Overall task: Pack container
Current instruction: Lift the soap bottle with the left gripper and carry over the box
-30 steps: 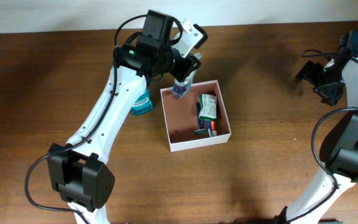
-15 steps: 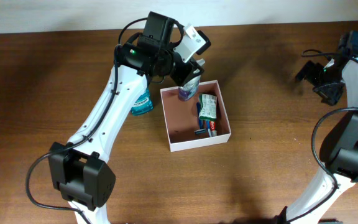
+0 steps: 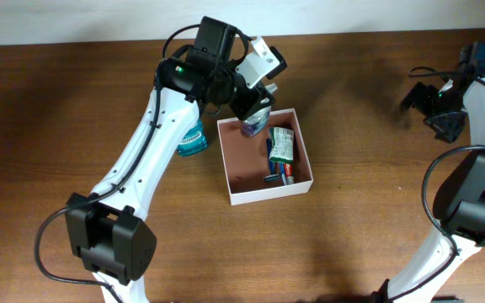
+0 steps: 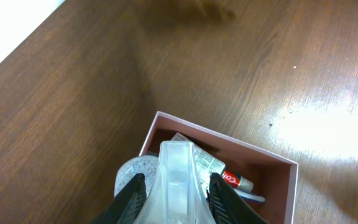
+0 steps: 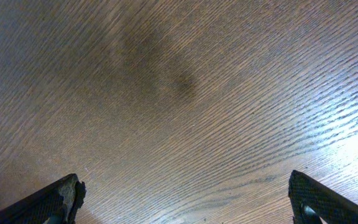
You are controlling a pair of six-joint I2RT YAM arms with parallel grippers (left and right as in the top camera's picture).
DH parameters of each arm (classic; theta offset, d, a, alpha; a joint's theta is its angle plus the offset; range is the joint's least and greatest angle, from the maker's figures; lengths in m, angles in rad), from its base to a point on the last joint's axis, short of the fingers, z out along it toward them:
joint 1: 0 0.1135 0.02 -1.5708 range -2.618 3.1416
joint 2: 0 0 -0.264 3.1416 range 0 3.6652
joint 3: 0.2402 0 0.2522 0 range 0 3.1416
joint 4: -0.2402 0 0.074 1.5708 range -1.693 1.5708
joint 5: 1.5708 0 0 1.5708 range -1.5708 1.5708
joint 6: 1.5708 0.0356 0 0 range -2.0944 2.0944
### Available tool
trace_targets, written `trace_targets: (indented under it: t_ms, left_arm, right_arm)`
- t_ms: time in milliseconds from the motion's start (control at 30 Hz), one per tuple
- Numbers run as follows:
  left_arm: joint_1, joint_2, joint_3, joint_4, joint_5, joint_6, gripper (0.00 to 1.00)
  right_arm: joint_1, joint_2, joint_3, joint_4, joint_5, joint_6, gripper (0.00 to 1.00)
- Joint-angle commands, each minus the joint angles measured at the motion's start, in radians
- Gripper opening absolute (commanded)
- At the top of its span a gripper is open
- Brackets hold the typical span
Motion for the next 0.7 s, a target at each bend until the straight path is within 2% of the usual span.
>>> trace_targets:
  t_ms: [0, 233, 400, 667]
  left_arm:
    - [-0.001, 0.012, 0.012, -0.014, 0.018, 0.032, 0.16]
    - [0.000, 0.010, 0.027, -0.014, 0.019, 0.046, 0.15]
    - [0.001, 0.006, 0.075, -0.014, 0.018, 0.046, 0.08]
    - [0.003, 0.006, 0.094, -0.023, 0.018, 0.047, 0.08]
  right_arm:
    - [-0.001, 0.002, -0.006, 0.002, 0.009, 0.002, 0.98]
    - [-0.001, 0.002, -0.006, 0.002, 0.009, 0.002, 0.98]
    - [-0.001, 0.002, -0.006, 0.002, 0.009, 0.002, 0.98]
    - [-0.001, 0.002, -0.006, 0.002, 0.009, 0.002, 0.98]
